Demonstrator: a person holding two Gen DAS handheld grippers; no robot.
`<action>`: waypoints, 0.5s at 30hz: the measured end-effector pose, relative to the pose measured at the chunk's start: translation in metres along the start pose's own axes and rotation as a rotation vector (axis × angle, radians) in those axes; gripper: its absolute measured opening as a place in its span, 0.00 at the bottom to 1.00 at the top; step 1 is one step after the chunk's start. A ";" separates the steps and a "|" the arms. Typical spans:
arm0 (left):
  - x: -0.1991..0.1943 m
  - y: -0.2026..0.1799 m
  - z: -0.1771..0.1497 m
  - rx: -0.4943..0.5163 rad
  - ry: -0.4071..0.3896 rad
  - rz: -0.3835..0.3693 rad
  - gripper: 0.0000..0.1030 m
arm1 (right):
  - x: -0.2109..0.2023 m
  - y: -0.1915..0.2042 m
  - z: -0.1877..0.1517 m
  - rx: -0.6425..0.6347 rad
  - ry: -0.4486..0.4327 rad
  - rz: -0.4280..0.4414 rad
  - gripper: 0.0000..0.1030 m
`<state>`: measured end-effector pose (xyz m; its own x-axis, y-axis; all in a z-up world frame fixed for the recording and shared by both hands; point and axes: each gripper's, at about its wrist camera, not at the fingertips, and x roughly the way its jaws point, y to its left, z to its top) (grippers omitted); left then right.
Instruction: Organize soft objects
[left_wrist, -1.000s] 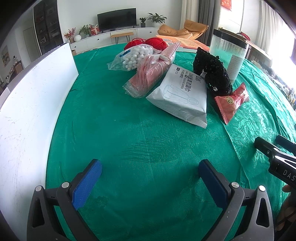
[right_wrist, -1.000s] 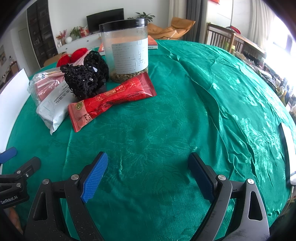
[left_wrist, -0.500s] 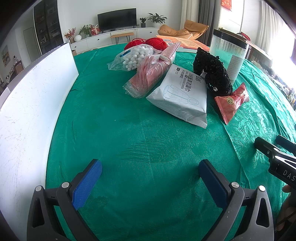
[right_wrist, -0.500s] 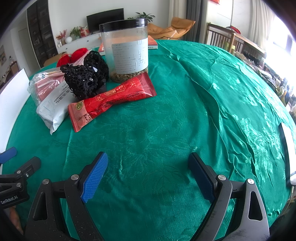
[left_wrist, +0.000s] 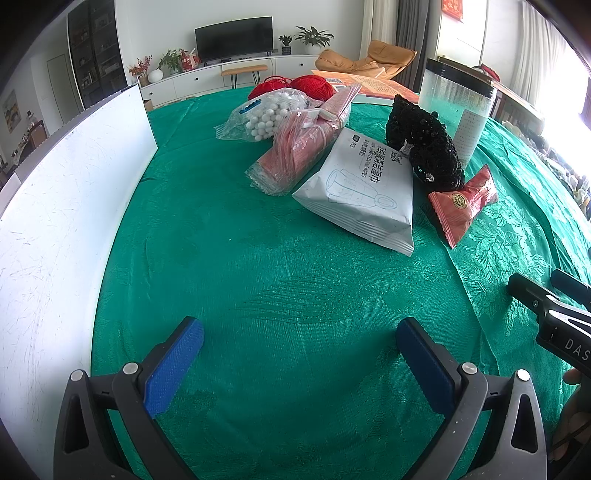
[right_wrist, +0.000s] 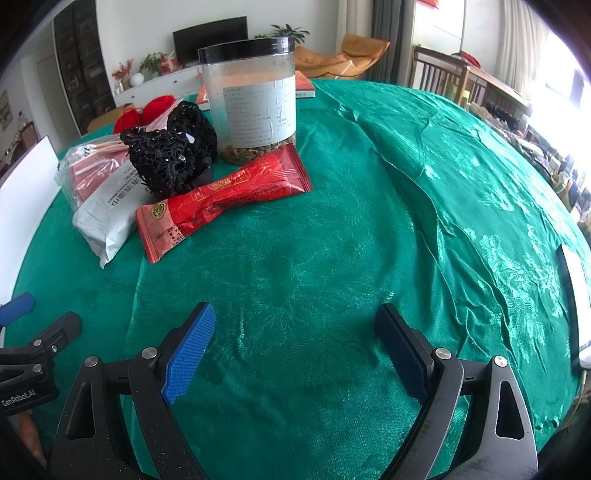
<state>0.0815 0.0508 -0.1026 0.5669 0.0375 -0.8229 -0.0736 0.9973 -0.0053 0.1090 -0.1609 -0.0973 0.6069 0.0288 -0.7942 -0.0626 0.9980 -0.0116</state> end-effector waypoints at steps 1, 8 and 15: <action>0.000 0.000 0.000 0.000 0.000 0.000 1.00 | 0.000 0.000 0.000 0.000 0.000 0.000 0.88; 0.000 0.000 -0.001 0.000 -0.001 0.000 1.00 | 0.000 0.000 0.001 0.002 0.002 0.011 0.88; -0.001 0.001 0.001 0.003 -0.005 -0.003 1.00 | 0.003 -0.014 0.025 0.174 0.015 0.205 0.88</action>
<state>0.0817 0.0521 -0.1018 0.5711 0.0351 -0.8201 -0.0696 0.9976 -0.0058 0.1312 -0.1735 -0.0847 0.5836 0.2314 -0.7784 -0.0449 0.9663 0.2536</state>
